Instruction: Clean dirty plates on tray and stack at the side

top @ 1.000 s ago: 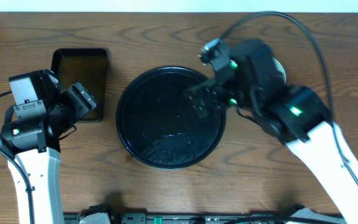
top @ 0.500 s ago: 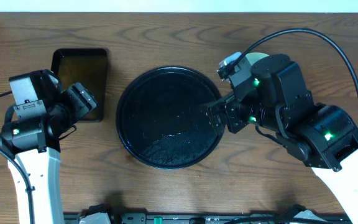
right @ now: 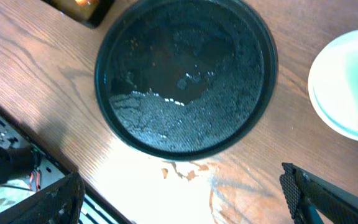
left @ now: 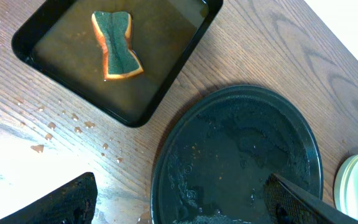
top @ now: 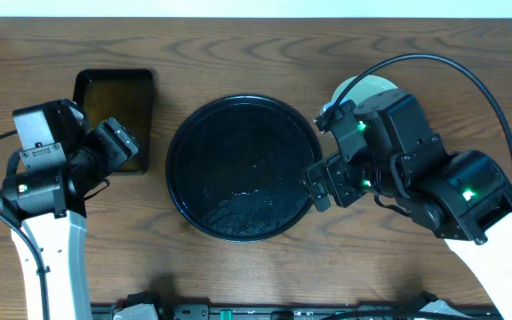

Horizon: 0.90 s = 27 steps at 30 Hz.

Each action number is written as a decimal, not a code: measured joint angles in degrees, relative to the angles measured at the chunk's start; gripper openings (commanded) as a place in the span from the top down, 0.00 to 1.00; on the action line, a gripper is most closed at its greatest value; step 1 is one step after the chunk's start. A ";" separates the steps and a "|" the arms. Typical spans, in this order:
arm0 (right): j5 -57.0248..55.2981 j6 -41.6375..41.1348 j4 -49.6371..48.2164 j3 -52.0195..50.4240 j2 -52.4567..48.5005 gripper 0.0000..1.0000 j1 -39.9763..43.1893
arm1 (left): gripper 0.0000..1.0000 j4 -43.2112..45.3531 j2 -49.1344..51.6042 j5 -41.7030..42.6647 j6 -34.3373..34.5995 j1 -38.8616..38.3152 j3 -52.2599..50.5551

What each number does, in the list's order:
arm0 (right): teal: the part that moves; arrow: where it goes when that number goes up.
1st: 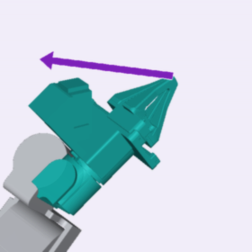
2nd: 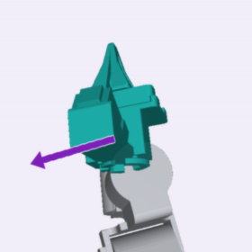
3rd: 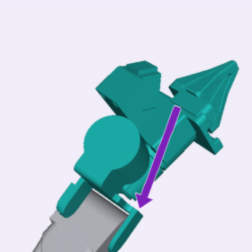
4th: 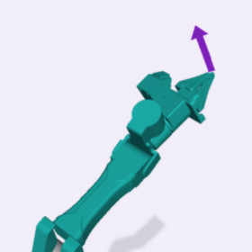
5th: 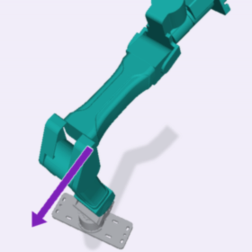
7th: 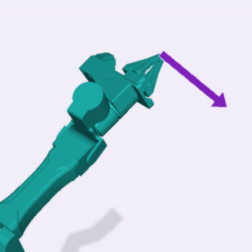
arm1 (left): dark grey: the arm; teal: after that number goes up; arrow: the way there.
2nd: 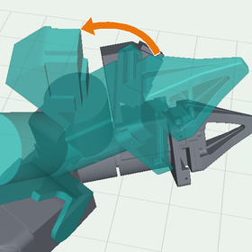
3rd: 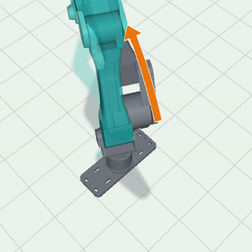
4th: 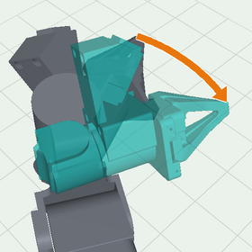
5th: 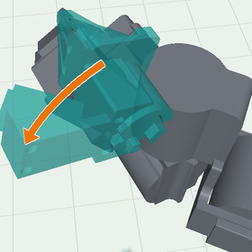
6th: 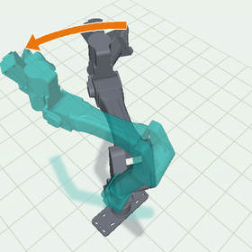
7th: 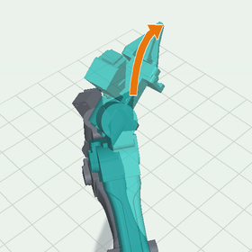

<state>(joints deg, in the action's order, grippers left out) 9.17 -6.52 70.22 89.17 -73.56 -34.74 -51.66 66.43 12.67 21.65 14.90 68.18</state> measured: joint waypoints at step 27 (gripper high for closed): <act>0.13 0.07 -45.59 -58.42 35.67 0.01 10.60 | 0.14 -0.02 0.00 0.42 0.44 0.02 -0.02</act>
<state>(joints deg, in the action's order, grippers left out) 9.30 -6.46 24.62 30.74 -37.89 -24.14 -51.68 66.43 13.08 22.09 14.92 68.16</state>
